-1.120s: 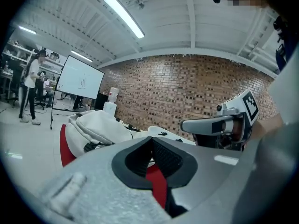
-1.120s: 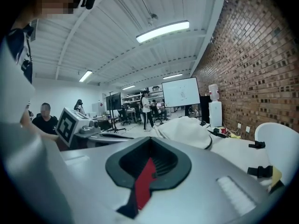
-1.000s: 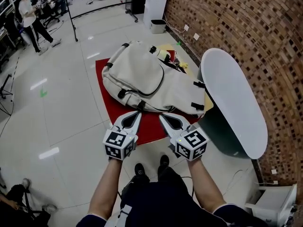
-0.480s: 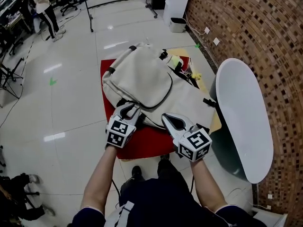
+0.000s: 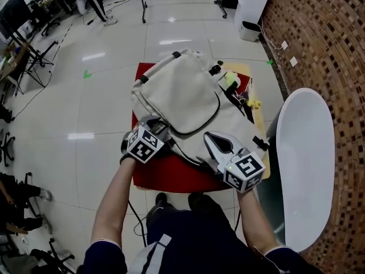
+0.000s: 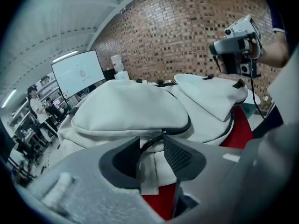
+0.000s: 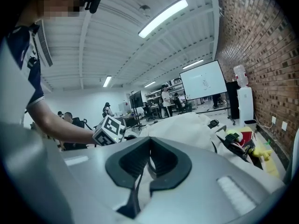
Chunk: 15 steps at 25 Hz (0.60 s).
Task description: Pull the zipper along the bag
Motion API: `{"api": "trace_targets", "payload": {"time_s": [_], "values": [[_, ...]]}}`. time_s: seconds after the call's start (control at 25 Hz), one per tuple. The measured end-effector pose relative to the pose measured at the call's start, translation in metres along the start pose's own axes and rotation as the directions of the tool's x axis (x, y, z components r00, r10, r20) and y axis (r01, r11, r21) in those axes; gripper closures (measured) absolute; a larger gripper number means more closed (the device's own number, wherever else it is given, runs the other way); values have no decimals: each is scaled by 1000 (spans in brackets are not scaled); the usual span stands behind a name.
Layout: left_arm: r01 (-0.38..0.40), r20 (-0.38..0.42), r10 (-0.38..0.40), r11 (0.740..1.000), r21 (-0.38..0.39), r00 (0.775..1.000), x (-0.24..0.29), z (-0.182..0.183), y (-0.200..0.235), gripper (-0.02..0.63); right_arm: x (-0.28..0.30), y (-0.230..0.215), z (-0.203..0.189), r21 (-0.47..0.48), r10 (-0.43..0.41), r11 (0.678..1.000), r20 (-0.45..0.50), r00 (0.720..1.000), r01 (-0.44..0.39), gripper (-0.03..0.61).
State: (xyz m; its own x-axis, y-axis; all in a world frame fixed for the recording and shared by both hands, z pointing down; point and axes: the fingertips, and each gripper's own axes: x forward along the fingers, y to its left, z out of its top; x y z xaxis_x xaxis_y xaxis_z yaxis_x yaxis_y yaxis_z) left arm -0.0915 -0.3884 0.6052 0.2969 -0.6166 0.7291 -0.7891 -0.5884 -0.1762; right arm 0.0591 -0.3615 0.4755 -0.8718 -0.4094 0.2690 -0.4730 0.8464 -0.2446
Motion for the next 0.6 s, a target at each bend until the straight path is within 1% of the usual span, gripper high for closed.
{"api": "trace_targets", "payload": {"time_s": [0.08,0.16,0.2,0.24,0.28,0.36,0.48,0.6], "values": [[8,-53,-5,999,43,999,4,-3,-4,451,-3,-7,-2,7,21,1000,-10,1000,-21,575],[3,-88,4,997,75,996,7,-5,-6,455,-7,-13,-4,9,33,999,-20,999,-32,575],[-1,-100,10,996,85,995,8,-6,-7,477,-8,-15,-5,11,34,999,-23,999,-34,574],[-4,-111,14,996,89,994,8,-7,-9,539,-10,-17,-6,13,35,999,-23,999,-34,575],[-4,-118,15,996,88,993,8,-8,-12,560,-11,-19,-6,15,34,999,-23,999,-33,575],[-5,-121,13,998,67,993,7,-10,-16,582,-14,-22,-7,13,26,1000,-23,999,-25,574],[6,-116,-5,1000,10,993,3,-16,-24,593,-18,-17,-5,7,10,1000,-22,1000,-10,575],[40,-81,-45,998,-54,996,-2,-18,-38,607,-24,-11,-10,-7,-14,1000,-41,999,14,575]]}}
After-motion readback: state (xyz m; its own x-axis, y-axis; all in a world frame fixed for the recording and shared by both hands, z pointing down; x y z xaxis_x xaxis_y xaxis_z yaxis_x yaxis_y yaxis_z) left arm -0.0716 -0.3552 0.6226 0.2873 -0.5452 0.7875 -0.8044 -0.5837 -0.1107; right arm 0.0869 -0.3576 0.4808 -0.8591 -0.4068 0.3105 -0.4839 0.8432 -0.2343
